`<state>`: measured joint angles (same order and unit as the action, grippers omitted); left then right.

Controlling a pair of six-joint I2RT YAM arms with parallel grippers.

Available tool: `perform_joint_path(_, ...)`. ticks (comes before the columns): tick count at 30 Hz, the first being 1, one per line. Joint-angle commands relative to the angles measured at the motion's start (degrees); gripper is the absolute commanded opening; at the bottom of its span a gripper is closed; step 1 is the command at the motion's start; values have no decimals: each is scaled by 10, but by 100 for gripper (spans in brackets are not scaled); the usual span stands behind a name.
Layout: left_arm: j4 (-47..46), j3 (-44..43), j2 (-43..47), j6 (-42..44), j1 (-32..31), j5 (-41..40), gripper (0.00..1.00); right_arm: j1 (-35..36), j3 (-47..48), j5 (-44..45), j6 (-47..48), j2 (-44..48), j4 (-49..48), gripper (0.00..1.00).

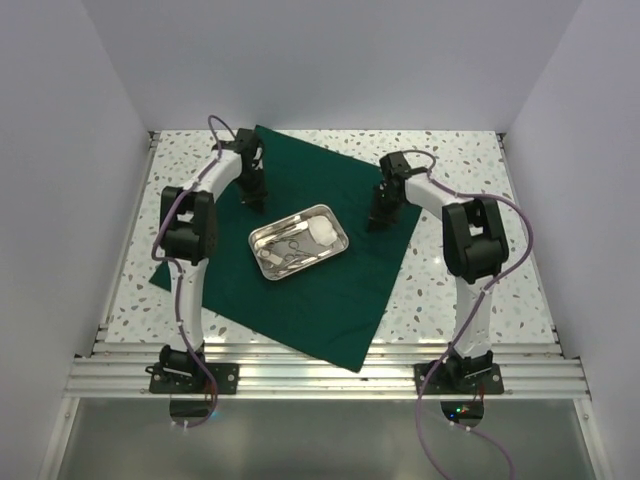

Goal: Prepare the surgical pack

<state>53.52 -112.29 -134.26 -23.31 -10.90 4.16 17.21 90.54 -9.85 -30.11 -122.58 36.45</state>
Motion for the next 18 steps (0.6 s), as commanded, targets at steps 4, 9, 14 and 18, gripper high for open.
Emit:
perform_joint_path(4, -58, -50, -96, 33, -7, 162, 11, -24, -111, 7, -21, 24, 28, 0)
perform_joint_path(9, -107, -74, -125, 18, -11, 246, 12, -45, -152, -3, -29, 50, 9, 2)
perform_joint_path(14, -132, -47, -34, 8, -10, 144, 21, -46, -115, -7, 4, 55, 23, 9)
perform_joint_path(18, -120, -17, 78, -3, -2, 10, 27, -45, -79, -15, 6, 77, 44, 20)
